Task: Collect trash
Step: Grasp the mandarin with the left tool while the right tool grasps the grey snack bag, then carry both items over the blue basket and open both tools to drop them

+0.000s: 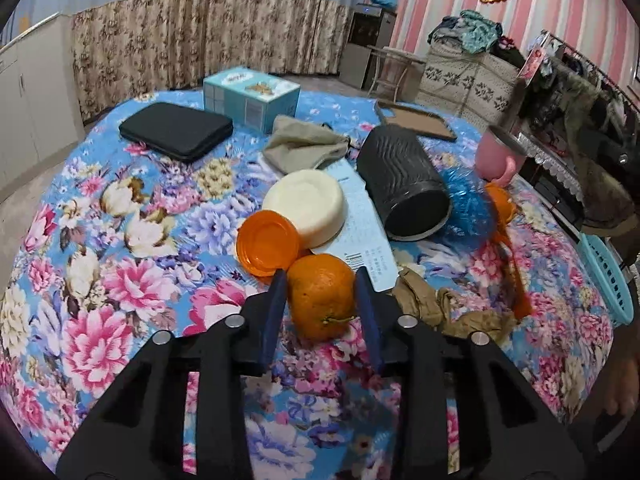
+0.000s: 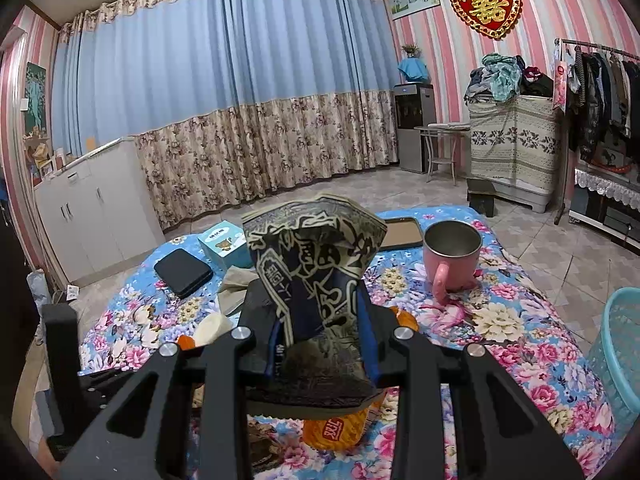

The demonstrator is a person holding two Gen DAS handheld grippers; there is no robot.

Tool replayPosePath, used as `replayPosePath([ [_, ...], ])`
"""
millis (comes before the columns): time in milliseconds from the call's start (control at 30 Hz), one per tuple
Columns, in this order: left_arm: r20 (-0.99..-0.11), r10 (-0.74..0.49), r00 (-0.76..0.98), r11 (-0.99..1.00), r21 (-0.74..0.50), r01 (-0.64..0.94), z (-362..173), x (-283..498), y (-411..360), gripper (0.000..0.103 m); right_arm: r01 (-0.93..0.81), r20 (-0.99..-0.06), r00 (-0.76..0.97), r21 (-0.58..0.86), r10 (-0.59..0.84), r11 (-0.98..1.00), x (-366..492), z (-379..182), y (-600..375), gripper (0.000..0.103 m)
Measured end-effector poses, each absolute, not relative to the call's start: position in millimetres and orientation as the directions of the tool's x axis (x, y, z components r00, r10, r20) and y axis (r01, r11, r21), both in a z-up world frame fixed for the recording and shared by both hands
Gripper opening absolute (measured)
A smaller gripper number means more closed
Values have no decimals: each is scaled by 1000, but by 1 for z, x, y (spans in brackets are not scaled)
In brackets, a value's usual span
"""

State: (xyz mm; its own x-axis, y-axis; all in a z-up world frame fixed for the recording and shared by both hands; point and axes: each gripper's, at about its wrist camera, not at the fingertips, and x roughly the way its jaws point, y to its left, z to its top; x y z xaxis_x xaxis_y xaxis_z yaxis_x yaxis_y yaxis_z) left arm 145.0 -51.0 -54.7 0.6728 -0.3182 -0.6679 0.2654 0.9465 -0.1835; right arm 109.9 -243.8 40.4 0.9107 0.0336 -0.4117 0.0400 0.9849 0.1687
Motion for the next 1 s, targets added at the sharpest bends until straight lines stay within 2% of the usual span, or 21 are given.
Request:
replayPosePath([
  [267,-503,-311,806,950,-170,261,-8,115,-38,32,34,-398,917,143,26,989,96,41,-246,32],
  [367,-467,-304,830,953,-158,260,5,109,-38,32,31,-399,916,150,31,988,91,41,-249,32],
  [733,-426,-294,856,955,-100,278,55,86,-85,32,61,-378,926,171,8,983,66,56,-282,32],
  [1000,-387,-437,812,896,-108,431,88,70,-198,32,215,-352,925,176,-143,961,20,73,-393,32],
])
